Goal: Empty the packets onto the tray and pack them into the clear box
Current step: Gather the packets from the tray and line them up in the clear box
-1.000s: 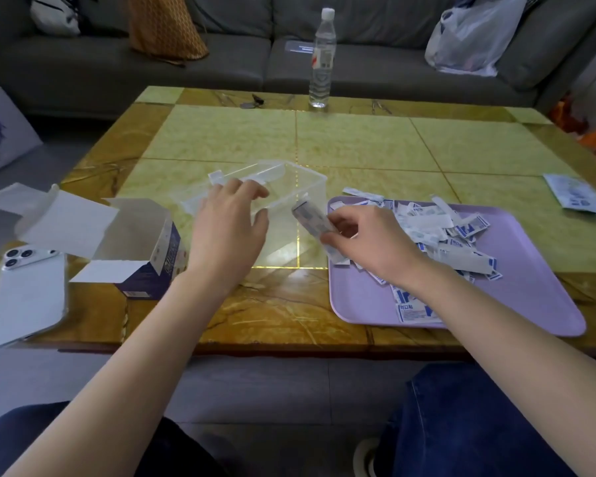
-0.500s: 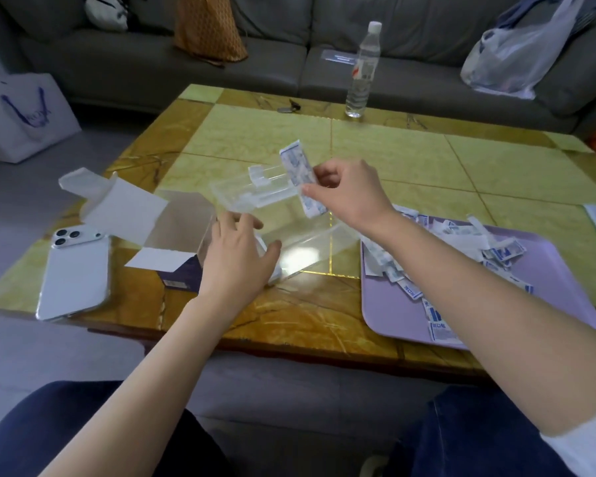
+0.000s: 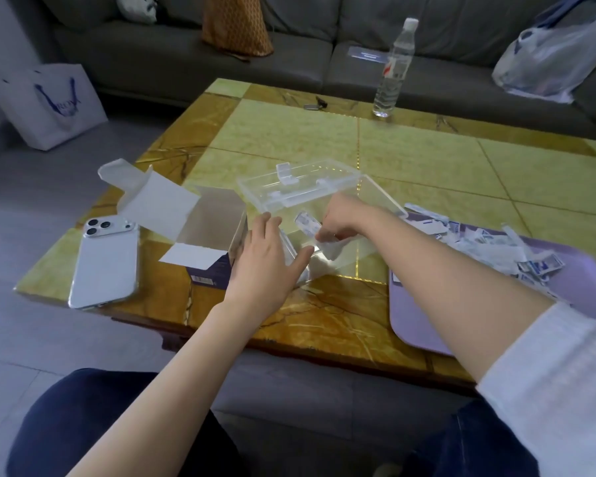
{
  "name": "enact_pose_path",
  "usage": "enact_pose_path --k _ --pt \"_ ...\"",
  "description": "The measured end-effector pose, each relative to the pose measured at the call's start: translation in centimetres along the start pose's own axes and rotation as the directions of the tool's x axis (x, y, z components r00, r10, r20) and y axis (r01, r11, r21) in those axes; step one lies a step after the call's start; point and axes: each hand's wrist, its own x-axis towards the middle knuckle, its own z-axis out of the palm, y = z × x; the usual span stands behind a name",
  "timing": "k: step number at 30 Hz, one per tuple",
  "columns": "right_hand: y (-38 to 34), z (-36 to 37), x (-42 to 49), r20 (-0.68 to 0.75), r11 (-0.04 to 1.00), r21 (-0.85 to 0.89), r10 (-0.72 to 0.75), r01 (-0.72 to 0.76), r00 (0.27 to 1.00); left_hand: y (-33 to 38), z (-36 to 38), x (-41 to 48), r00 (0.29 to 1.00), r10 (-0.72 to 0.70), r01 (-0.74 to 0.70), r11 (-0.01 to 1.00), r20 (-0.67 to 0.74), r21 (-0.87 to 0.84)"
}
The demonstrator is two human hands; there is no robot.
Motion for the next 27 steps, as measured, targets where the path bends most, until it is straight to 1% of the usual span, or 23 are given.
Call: enact_pose_path --k 3,9,11,14,17,22,25,27 --pt "-1.1 0.6 0.6 0.045 0.997 -0.082 0.021 -0.017 0.999 -0.2 0.2 0.1 1.0 0.01 -0.01 1.0 -0.02 0.007" --pt "-1.9 1.8 1.6 0.094 0.998 -0.051 0.032 -0.027 0.995 -0.2 0.4 0.2 0.999 0.014 -0.013 1.0 -0.037 0.008" --pt "-1.8 1.8 1.7 0.124 0.999 -0.019 0.051 -0.049 0.991 -0.2 0.3 0.1 0.999 0.012 -0.012 1.0 -0.033 0.0" --pt "-1.8 1.8 1.9 0.171 0.989 0.121 0.06 -0.081 0.984 -0.1 0.2 0.1 1.0 0.011 -0.011 1.0 -0.026 -0.004" --pt "-1.9 1.9 2.0 0.181 0.976 0.194 0.069 -0.104 0.981 -0.2 0.3 0.2 1.0 0.01 -0.01 1.0 -0.025 -0.009" --pt "-2.3 1.8 1.7 0.183 0.979 0.168 0.087 -0.118 0.979 -0.2 0.4 0.1 1.0 0.002 -0.003 1.0 -0.019 -0.019" --pt "-2.2 2.1 1.9 0.191 0.972 0.215 0.057 -0.099 0.98 -0.2 0.3 0.2 1.0 0.003 -0.004 1.0 -0.021 -0.02" --pt "-2.3 2.0 1.7 0.17 0.976 0.201 0.045 -0.08 0.984 -0.2 0.3 0.2 1.0 0.001 -0.001 1.0 -0.02 -0.019"
